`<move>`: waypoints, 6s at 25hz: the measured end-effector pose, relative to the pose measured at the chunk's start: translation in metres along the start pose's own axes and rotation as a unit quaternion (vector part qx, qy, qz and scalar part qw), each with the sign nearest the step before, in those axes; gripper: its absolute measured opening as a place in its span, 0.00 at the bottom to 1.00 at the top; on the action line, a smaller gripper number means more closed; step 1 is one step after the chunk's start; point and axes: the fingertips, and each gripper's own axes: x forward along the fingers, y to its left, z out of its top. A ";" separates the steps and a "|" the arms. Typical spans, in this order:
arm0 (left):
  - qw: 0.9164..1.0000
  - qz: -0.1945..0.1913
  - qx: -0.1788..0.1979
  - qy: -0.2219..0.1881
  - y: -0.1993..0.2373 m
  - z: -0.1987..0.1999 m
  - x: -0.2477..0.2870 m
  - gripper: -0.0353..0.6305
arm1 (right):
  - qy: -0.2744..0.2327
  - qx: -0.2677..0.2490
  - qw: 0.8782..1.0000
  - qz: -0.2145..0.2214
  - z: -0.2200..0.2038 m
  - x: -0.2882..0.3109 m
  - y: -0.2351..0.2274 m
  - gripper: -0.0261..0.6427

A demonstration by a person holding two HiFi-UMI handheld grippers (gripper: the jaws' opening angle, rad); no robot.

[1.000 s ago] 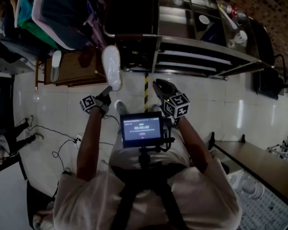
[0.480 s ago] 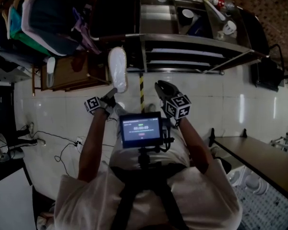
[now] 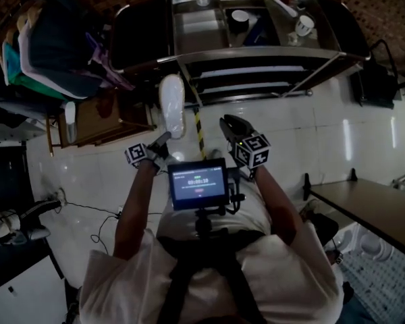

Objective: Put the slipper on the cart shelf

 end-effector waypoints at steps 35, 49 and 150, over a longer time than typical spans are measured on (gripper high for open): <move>0.983 -0.039 -0.053 0.172 0.012 -0.028 0.140 0.11 | -0.048 0.052 0.985 -0.155 0.028 0.000 -0.062 0.16; 0.991 -0.010 -0.039 0.124 0.003 -0.009 0.181 0.11 | -0.004 0.016 0.993 -0.120 0.049 0.015 -0.113 0.16; 0.991 0.105 0.019 -0.075 0.048 0.075 0.391 0.12 | 0.099 0.006 0.995 -0.022 0.051 -0.006 -0.329 0.16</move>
